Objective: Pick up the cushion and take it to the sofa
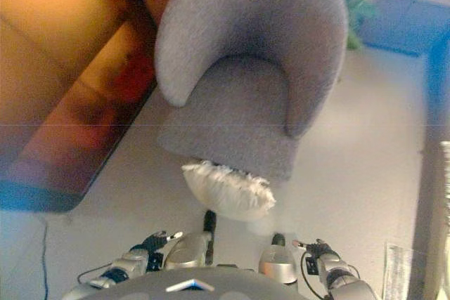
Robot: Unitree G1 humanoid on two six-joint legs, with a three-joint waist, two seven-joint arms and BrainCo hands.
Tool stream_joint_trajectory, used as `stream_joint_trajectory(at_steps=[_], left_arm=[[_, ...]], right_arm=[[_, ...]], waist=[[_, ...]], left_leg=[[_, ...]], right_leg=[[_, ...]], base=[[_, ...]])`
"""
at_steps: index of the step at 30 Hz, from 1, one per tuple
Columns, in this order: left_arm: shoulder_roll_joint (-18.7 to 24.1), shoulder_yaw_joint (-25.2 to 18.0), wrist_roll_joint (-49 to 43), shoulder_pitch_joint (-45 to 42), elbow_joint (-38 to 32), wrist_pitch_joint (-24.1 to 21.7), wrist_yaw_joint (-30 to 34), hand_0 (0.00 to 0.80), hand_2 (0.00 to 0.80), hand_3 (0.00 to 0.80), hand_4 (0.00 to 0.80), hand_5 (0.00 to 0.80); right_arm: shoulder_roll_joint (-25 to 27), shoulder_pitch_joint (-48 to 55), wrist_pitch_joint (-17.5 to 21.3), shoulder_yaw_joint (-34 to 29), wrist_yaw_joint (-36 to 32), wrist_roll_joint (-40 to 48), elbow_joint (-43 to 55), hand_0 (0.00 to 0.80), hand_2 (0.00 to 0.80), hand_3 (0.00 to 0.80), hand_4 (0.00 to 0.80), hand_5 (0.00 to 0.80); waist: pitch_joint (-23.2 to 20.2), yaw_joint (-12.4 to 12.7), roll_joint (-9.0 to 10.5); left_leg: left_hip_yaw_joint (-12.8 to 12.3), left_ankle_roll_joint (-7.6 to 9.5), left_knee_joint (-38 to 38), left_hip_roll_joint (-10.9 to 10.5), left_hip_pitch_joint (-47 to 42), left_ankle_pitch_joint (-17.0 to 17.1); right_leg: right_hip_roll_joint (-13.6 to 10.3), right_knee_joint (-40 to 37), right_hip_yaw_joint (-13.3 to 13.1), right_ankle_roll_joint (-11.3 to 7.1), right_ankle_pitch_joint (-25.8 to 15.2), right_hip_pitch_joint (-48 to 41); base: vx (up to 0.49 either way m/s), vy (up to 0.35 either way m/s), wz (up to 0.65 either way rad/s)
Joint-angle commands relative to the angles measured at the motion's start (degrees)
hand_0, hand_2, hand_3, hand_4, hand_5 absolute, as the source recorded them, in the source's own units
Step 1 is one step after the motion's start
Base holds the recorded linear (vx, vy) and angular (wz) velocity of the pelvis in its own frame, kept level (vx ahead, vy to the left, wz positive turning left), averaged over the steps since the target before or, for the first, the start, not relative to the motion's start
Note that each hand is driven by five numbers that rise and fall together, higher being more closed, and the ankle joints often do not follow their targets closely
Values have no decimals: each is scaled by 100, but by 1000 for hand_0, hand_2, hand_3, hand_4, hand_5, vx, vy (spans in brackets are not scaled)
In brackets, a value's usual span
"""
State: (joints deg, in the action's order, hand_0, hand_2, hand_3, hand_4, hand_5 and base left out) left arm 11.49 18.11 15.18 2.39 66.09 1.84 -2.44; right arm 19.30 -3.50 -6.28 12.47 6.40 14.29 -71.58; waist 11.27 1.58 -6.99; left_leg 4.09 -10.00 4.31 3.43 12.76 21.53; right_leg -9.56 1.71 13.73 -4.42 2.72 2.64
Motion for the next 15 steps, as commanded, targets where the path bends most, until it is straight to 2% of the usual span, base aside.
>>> stream_joint_trajectory(at_steps=[1, 3, 4, 6, 8, 12, 14, 15], left_arm=[[47, 25, 387, 136, -151, -197, -8, 0, 0, 0, 0, 0], [82, -77, 414, 159, -180, -271, 71, 0, 0, 0, 0, 0], [103, -87, 356, 170, -226, -250, 101, 0, 0, 0, 0, 0], [84, -50, 259, 112, -262, -230, 118, 0, 0, 0, 0, 0], [23, 32, 308, 31, -237, -223, 91, 0, 0, 0, 0, 0], [-101, 115, 278, -40, -187, -264, 86, 0, 0, 0, 0, 0], [-193, 215, 352, 34, -164, -340, 151, 0, 0, 0, 0, 0], [-217, 235, 306, 125, -154, -361, 148, 0, 0, 0, 0, 0]], right_arm=[[202, -207, 16, 121, 41, -134, 273, 0, 0, 0, 0, 0], [254, -180, 64, 79, 88, -86, 314, 0, 0, 0, 0, 0], [283, -138, 103, 31, 107, -16, 327, 0, 0, 0, 0, 0], [347, -75, 161, -63, 177, 143, 354, 0, 0, 0, 0, 0], [404, -97, 200, -121, 259, 159, 317, 0, 0, 0, 0, 0], [436, -183, 197, -95, 425, 210, 267, 0, 0, 0, 0, 0], [426, -348, 222, -27, 624, 282, 231, 0, 0, 0, 0, 0], [415, -421, 224, -17, 690, 297, 231, 0, 0, 0, 0, 0]], waist=[[459, 216, 128], [541, 216, 67], [549, 199, 55], [507, 167, 20], [436, 109, -65], [321, 39, -203], [264, -37, -284], [283, -68, -271]], left_leg=[[-309, 462, -1231, -147, -815, -1822], [-455, 439, -1405, -108, -757, -1825], [-501, 410, -1537, -81, -737, -1787], [-513, 370, -1651, -50, -795, -1690], [-611, 310, -1601, 89, -874, -1479], [-796, 195, -1034, 377, -1042, -1165], [-977, 46, -267, 651, -1148, -1072], [-1050, 40, -160, 657, -1144, -1185]], right_leg=[[-139, -42, 47, 185, -402, 488], [-257, 141, 182, 192, -348, 610], [-298, 143, 233, 210, -344, 601], [-390, 155, 342, 241, -337, 594], [-427, 148, 386, 284, -329, 633], [-396, 126, 373, 276, -329, 724], [-393, 145, 163, 118, -270, 942], [-439, 207, 105, 49, -308, 1096]], base=[[-126, 87, -29], [-86, 68, -8], [-47, 99, 66], [-11, 192, 139], [-7, 317, 137], [4, 274, 44], [-33, 505, 50], [-109, 405, 11]])
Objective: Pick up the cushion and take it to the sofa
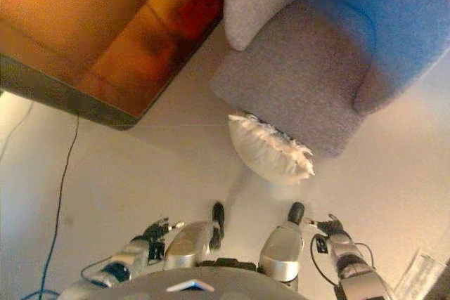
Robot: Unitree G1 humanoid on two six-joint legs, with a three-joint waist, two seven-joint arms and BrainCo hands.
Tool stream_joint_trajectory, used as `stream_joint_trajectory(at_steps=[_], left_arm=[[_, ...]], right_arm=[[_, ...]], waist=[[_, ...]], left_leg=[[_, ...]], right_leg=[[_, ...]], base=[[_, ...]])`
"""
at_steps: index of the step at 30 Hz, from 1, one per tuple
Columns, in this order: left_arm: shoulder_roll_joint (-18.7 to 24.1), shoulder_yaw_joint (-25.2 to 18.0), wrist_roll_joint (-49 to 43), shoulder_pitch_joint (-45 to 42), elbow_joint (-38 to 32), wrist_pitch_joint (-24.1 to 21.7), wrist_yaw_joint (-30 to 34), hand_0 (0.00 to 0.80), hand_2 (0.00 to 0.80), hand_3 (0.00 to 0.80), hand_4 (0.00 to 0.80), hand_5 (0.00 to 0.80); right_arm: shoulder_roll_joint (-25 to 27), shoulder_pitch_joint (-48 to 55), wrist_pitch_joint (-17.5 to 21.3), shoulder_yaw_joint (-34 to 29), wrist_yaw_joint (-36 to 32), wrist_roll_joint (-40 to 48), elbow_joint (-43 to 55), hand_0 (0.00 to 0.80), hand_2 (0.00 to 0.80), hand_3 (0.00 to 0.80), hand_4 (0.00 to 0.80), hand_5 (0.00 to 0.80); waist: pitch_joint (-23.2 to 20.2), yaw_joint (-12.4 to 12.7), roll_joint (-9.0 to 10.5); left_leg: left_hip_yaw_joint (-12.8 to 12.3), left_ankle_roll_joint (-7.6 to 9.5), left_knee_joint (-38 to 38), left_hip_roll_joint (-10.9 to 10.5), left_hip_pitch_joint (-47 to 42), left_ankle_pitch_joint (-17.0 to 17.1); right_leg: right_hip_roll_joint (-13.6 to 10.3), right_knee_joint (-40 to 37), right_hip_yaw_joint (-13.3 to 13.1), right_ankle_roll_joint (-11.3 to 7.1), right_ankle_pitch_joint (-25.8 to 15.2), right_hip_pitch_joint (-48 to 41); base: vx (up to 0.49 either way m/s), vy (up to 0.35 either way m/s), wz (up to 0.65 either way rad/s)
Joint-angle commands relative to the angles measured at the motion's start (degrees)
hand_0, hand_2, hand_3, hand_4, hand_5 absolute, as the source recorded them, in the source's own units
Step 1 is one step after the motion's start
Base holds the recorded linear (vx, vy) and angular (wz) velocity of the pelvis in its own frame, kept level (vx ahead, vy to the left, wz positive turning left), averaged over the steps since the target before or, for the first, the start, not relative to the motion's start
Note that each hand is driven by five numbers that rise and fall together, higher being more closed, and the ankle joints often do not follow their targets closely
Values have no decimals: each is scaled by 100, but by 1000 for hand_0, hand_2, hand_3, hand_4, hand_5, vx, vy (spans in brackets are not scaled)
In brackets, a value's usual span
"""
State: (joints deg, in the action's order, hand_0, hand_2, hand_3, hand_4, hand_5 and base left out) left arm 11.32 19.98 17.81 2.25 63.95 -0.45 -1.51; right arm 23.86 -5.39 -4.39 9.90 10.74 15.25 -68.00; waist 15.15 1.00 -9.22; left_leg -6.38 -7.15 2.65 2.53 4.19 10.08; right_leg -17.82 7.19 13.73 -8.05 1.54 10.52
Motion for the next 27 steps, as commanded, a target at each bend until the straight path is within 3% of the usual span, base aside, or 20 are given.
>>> stream_joint_trajectory(at_steps=[1, 2, 6, 9, 12, 20, 23, 25, 27], left_arm=[[-216, 56, 60, 209, 80, -128, 58, 0, 0, 0, 0, 0], [-210, 60, 110, 289, 106, -85, 58, 0, 0, 0, 0, 0], [77, 19, 116, 389, 40, 38, -85, 0, 0, 0, 0, 0], [382, -165, -239, 396, -79, -70, -434, 0, 0, 0, 0, 0], [592, -82, -598, 516, -136, -108, -601, 0, 0, 0, 0, 0], [814, 115, -543, 857, -222, -334, -765, 0, 0, 0, 0, 0], [751, 393, -363, 1265, -545, -713, -940, 0, 0, 0, 0, 0], [741, 412, -354, 1312, -571, -769, -952, 0, 0, 0, 0, 0], [707, 490, -102, 1604, -692, -1125, -1203, 0, 0, 0, 0, 0]], right_arm=[[-59, -280, 40, 226, 305, 206, -138, 0, 0, 0, 0, 0], [-106, -313, 89, 196, 340, 228, -157, 0, 0, 0, 0, 0], [-375, -236, 176, 116, 193, 241, -92, 0, 0, 0, 0, 0], [-647, -53, 310, 133, 75, 187, -136, 0, 0, 0, 0, 0], [-670, -51, 462, 140, 131, 185, -113, 0, 0, 0, 0, 0], [-375, -269, 729, 97, 525, 133, 117, 0, 0, 0, 0, 0], [-14, -661, 951, 164, 885, 59, 544, 0, 0, 0, 0, 0], [9, -707, 978, 179, 933, 51, 594, 0, 0, 0, 0, 0], [143, -1039, 1101, 301, 1161, 29, 885, 0, 0, 0, 0, 0]], waist=[[-86, -43, -24], [-41, -87, 27], [106, -123, 368], [184, -158, 683], [310, -207, 799], [602, -384, 720], [951, -545, 493], [982, -551, 479], [1250, -610, 414]], left_leg=[[-88, -217, 68, 698, -309, -237], [-189, -128, 72, 618, -281, -466], [-95, 30, -92, 460, -377, -1106], [-97, 125, -102, 511, -586, -1389], [-71, 150, -243, 606, -626, -1522], [-3, 150, -387, 762, -526, -1607], [44, 122, -653, 781, 27, -1595], [56, 124, -705, 773, 119, -1595], [120, 119, -864, 742, 576, -1542]], right_leg=[[326, -265, 66, 343, -233, 425], [238, -137, 45, 302, -365, 597], [57, -14, -158, -62, -604, 614], [-53, -97, -258, -338, -844, 583], [-122, 9, -346, -416, -946, 741], [-214, 304, -551, -441, -958, 1242], [-151, 584, -795, -326, -971, 1986], [-145, 615, -832, -313, -972, 2061], [-64, 698, -1008, -249, -992, 2450]], base=[[-115, 311, -11], [-66, 227, -12], [26, 30, -8], [66, -126, -18], [-5, -97, -12], [-26, -53, -12], [-111, 12, -17], [-104, -12, -36], [-142, -23, -28]])
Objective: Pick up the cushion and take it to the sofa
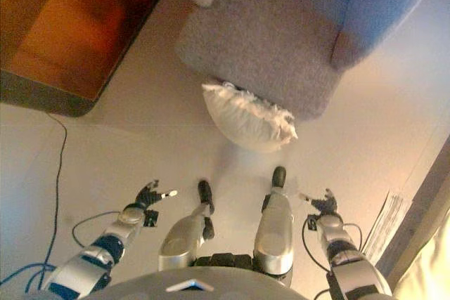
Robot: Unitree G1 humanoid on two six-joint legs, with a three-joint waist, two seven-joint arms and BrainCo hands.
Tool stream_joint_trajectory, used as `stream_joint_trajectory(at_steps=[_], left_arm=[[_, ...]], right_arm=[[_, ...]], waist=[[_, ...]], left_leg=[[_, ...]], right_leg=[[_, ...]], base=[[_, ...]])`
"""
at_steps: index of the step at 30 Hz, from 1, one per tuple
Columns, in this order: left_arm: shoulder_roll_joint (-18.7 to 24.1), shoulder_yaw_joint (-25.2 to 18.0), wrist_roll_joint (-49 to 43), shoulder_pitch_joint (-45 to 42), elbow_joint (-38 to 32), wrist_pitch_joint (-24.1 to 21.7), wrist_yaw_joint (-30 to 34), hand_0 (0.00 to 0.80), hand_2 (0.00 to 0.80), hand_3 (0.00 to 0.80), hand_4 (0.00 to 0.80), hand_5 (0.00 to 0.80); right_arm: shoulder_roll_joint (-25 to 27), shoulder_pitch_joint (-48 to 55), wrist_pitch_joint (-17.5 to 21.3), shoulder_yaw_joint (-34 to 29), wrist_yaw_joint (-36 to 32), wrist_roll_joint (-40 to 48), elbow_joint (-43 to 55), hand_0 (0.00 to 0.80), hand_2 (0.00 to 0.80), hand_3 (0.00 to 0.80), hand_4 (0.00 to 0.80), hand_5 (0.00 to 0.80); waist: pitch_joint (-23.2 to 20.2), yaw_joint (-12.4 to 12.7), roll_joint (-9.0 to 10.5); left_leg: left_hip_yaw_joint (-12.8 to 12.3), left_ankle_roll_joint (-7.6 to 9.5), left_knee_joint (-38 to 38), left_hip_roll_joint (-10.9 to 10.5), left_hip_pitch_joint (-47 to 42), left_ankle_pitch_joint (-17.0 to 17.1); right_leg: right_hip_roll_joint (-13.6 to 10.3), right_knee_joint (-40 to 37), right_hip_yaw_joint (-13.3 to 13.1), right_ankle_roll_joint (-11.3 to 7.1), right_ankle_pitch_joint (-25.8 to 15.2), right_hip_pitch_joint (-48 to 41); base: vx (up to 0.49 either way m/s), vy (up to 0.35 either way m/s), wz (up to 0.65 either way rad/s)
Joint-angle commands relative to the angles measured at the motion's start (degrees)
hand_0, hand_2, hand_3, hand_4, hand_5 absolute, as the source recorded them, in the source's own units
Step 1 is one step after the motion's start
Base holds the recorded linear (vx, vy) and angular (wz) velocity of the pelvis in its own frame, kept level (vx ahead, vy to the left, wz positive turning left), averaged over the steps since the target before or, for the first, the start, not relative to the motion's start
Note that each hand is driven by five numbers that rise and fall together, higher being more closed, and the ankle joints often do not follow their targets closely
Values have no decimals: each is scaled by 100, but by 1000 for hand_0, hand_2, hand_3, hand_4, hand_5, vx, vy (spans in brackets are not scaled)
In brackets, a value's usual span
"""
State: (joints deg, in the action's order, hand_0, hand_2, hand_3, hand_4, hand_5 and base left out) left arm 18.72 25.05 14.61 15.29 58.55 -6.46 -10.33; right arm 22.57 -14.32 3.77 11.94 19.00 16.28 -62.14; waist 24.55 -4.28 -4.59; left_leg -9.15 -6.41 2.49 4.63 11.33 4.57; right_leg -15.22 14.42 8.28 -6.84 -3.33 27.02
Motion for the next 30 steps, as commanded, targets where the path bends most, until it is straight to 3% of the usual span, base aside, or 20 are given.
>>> stream_joint_trajectory(at_steps=[1, 4, 9, 12, 20, 22, 23, 26, 27, 30], left_arm=[[-25, -18, 311, 384, -196, -602, -373, 0, 0, 0, 0, 0], [-25, 44, 512, 783, -397, -937, -620, 0, 0, 0, 0, 0], [14, 109, 495, 1021, -493, -1078, -731, 0, 0, 0, 0, 0], [204, 224, 647, 1603, -652, -1221, -906, 0, 0, 0, 0, 0], [466, 128, 991, 2219, -683, -1411, -866, 0, 0, 0, 0, 0], [531, 80, 1277, 2369, -762, -1437, -932, 0, 0, 0, 0, 0], [544, 55, 1276, 2426, -765, -1438, -935, 0, 0, 0, 0, 0], [645, -74, 1477, 2677, -761, -1486, -1074, 0, 0, 0, 0, 0], [921, -89, 1663, 3199, -614, -1294, -1069, 0, 0, 0, 0, 0], [1064, 2, 1684, 3636, -474, -1172, -1078, 0, 0, 0, 0, 0]], right_arm=[[297, -244, 294, 122, 384, -62, 398, 0, 0, 0, 0, 0], [361, -634, 437, 289, 682, -62, 807, 0, 0, 0, 0, 0], [431, -866, 484, 401, 856, -62, 1051, 0, 0, 0, 0, 0], [767, -1583, 556, 606, 1062, 79, 1477, 0, 0, 0, 0, 0], [955, -2422, 518, 837, 1145, 109, 1659, 0, 0, 0, 0, 0], [1005, -2662, 462, 975, 1195, 95, 1720, 0, 0, 0, 0, 0], [1017, -2723, 462, 969, 1195, 93, 1728, 0, 0, 0, 0, 0], [1012, -3016, 495, 1057, 1271, 135, 1707, 0, 0, 0, 0, 0], [1239, -3491, 884, 944, 730, 439, 1126, 0, 0, 0, 0, 0], [1206, -3725, 1103, 1135, 634, 730, 1037, 0, 0, 0, 0, 0]], waist=[[383, -103, -64], [525, -182, -135], [525, -207, -174], [525, -230, -253], [525, -195, -255], [525, -129, -272], [525, -165, -243], [525, -131, -189], [525, -84, -60], [525, -81, 65]], left_leg=[[408, 37, -852, 528, -50, -966], [452, 38, -895, 495, 485, -866], [469, 41, -916, 465, 839, -807], [471, 23, -1064, 467, 1771, -679], [564, 21, -1450, 452, 2809, -698], [642, 11, -1700, 508, 3097, -850], [611, 26, -1695, 475, 3245, -705], [668, 23, -1895, 491, 3618, -700], [747, -3, -2231, 567, 3963, -754], [812, -2, -2435, 594, 4289, -741]], right_leg=[[-299, -5, -497, -360, -515, 905], [-189, 120, -637, -297, -567, 1530], [-132, 196, -688, -270, -605, 1931], [-35, 380, -774, -220, -719, 2844], [-8, 540, -829, -178, -789, 3666], [-11, 748, -838, -216, -605, 3846], [-34, 659, -838, -151, -782, 3963], [-56, 728, -813, -138, -761, 4157], [-98, 836, -759, -169, -747, 4293], [-153, 923, -697, -194, -751, 4465]], base=[[-152, -34, -17], [-105, -42, -13], [-53, -40, -10], [-72, -89, 4], [-12, -52, 6], [27, -32, -2], [-100, -88, 5], [-50, -95, 15], [-40, -133, 10], [-32, -129, 16]])
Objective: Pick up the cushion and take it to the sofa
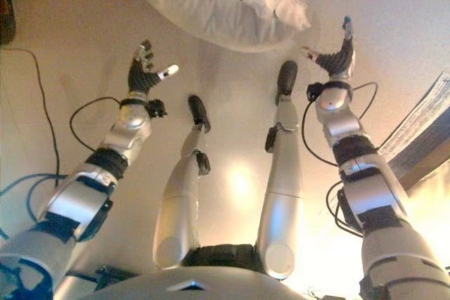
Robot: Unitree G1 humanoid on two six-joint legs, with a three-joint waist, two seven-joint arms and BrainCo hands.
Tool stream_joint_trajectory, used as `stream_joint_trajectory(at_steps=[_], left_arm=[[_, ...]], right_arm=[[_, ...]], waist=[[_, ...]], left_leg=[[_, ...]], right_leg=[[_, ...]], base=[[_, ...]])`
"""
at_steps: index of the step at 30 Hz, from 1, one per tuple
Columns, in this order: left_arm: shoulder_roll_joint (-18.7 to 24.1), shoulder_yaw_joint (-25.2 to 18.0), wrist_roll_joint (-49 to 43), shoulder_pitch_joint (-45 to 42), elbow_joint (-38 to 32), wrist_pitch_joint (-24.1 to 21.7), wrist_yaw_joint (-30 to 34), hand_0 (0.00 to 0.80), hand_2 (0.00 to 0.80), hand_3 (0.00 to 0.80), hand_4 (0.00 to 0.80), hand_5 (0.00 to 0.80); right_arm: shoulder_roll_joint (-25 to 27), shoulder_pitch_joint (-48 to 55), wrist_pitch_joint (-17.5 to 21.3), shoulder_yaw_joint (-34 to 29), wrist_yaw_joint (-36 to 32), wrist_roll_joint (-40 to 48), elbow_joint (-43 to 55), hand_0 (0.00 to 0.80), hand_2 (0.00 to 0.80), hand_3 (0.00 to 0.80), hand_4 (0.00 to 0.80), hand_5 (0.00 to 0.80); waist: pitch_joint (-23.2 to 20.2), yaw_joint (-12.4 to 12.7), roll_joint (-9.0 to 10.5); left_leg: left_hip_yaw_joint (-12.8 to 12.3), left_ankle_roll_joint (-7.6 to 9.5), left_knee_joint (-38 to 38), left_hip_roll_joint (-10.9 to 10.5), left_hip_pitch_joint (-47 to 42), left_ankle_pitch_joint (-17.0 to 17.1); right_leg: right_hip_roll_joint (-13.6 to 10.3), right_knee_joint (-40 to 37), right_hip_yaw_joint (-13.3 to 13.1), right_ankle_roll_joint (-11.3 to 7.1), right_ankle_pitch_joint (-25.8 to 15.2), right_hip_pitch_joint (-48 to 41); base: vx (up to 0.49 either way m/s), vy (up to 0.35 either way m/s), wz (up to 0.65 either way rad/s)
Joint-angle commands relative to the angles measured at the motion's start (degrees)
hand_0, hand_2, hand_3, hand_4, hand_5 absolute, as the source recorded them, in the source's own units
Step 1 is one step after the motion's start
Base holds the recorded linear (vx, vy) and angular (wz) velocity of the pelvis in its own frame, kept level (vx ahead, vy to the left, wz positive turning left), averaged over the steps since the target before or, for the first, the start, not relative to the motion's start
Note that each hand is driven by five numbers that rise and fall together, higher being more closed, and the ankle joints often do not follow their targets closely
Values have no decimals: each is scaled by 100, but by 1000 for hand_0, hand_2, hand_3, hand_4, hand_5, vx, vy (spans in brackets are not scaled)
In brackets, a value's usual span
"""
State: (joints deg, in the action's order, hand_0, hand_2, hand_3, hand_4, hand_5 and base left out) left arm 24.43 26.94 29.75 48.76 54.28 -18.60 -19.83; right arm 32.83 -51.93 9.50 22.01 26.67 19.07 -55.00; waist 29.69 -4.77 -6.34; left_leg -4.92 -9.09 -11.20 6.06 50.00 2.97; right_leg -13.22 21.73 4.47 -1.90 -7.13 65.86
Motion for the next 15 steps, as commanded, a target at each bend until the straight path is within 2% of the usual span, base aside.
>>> stream_joint_trajectory(at_steps=[1, 3, 4, 6, 11, 15], left_arm=[[510, -184, 152, 349, -51, 59, -144, 0, 0, 0, 0, 0], [529, -181, 116, 431, -85, 100, -196, 0, 0, 0, 0, 0], [554, -181, 42, 609, -179, 180, -325, 0, 0, 0, 0, 0], [588, -189, 66, 766, -265, 218, -328, 0, 0, 0, 0, 0], [646, -187, 259, 1312, -240, 282, -293, 0, 0, 0, 0, 0], [720, -105, 428, 2022, 203, 450, -309, 0, 0, 0, 0, 0]], right_arm=[[154, 45, 515, 172, -86, 452, 447, 0, 0, 0, 0, 0], [113, 70, 443, 263, 37, 436, 707, 0, 0, 0, 0, 0], [52, 107, 224, 463, 216, 394, 1387, 0, 0, 0, 0, 0], [24, 86, 139, 551, 152, 414, 1756, 0, 0, 0, 0, 0], [-136, -247, 266, 776, -329, 621, 1905, 0, 0, 0, 0, 0], [-320, -722, 399, 1021, -573, 785, 1693, 0, 0, 0, 0, 0]], waist=[[10, -41, 266], [10, -59, 303], [10, -113, 373], [10, -140, 405], [10, -164, 421], [10, -183, 470]], left_leg=[[393, 268, -1083, 455, 476, -574], [409, 259, -1104, 457, 567, -561], [421, 240, -1112, 468, 751, -520], [440, 229, -1127, 469, 874, -503], [494, 170, -1139, 475, 1061, -462], [548, 107, -1130, 495, 1199, -393]], right_leg=[[-352, 190, -308, -690, -370, 607], [-337, 175, -306, -692, -369, 648], [-286, 139, -320, -685, -359, 751], [-260, 133, -334, -679, -338, 836], [-231, 86, -348, -674, -291, 939], [-204, 7, -344, -691, -270, 950]], base=[[-12, -33, 18], [-14, -14, 9], [0, 0, 0], [-20, 22, -5], [-6, 43, 0], [-5, 41, -7]])
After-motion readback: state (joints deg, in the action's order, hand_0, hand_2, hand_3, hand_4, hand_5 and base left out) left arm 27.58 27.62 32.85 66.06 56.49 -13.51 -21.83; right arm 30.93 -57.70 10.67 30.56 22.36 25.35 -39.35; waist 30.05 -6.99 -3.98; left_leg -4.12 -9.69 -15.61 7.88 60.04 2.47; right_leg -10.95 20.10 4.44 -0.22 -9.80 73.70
